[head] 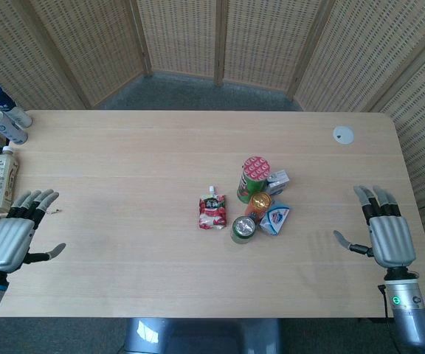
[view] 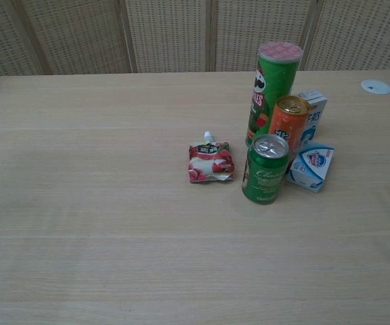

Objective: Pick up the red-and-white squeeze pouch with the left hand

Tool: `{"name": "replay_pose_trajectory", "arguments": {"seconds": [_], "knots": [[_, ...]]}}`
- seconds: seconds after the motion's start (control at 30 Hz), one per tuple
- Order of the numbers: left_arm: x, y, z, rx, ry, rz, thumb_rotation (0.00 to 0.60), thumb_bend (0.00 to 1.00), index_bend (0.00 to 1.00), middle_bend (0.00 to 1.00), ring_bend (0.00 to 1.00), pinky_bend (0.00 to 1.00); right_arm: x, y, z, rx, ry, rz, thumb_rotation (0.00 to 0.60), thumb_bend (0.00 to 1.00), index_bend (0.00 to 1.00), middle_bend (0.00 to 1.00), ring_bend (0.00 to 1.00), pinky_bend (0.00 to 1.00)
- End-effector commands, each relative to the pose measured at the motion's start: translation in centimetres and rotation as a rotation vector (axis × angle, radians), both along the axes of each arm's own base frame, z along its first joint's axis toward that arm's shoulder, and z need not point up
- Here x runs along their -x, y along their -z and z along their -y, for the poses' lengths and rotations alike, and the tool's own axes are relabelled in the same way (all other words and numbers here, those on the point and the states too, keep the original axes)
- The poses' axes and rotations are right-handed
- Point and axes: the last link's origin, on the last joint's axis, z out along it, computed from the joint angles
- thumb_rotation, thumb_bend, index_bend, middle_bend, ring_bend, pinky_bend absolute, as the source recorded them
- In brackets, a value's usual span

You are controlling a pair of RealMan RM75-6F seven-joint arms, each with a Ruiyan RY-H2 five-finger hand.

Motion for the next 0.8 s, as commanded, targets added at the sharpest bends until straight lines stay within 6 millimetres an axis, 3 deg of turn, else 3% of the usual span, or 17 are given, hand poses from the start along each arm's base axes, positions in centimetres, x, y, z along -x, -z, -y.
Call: {"name": "replay_pose_trajectory", "arguments": {"seconds": [0.03,0.43,0.8], "knots": [[0.3,0.2,-0.1,0.006,-0.006,-0.002,0.515,0.26,0.06,0.03,0.00,0.00,-0.3,0.2,0.1,-0.006,-0.005,0.002,0.259,0.27,0.00,0.13,0.00,0.00],[-0.6,0.3,-1.4,0.019,0.039,-0.006,0.514,0.27,0.05,0.03,0.00,0.00,-0.1,0.0,-1.0,-0.006,-0.006,0.013,0.259,0.27,0.00,0.13,0.00,0.00],[-4.4,3.2,-6.6,0.120,0.179,-0.074,0.514,0.27,0.05,0.03,0.00,0.00,-0.2,-0.6,-1.8,0.004,-0.006,0.013,0.260,0.26,0.00,0.13,0.00,0.00]]}}
